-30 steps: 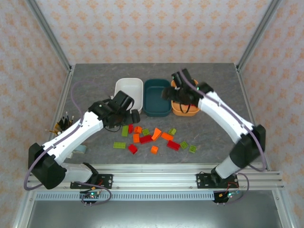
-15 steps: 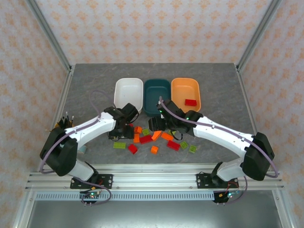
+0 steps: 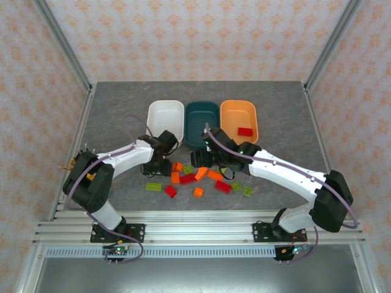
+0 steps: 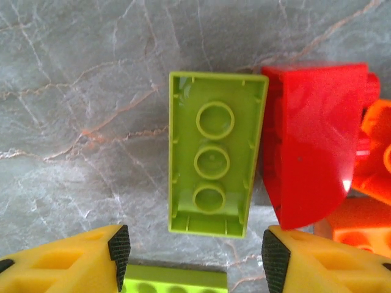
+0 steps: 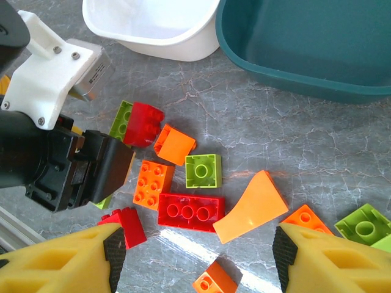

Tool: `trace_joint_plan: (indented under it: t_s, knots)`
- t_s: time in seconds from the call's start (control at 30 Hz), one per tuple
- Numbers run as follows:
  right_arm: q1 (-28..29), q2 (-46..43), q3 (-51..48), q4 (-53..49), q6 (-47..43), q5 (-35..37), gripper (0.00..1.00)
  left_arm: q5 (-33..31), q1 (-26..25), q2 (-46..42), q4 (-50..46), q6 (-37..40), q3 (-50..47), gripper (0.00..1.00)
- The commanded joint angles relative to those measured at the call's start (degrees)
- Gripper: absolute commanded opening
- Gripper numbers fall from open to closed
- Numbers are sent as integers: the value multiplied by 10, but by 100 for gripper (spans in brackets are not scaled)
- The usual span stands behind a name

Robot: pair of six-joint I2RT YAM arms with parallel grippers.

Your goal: Sort the legos into containers by color

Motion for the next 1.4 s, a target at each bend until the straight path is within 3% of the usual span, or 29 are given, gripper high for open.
trace_joint_plan:
  t_s: [0.0,0.27,0.53,0.83,1.0,1.13,1.37]
  knots:
    - [3,-5,11,-15,2,12,67,5,10,14,25,21,-2,61]
    - [2,4,22,-24,-2,11,67,12,22,48,52,30,2,54]
    - [3,-13,8,34,-2,-35,67,11,22,49,66,23,-4,36]
    - [3,-30,18,79,0,-55,68,-13,22,-83,-13,-15,-25,34]
    - [-1,-34,37,106,3,-36,70,-17,23,-126,-80,-17,53,34]
    - [-13,-33,41,148,19,-18,71,-15,44,-63,-108,-3,162,34]
    - [-60,-40,41,177,60,7,74,7,104,130,-119,13,357,34]
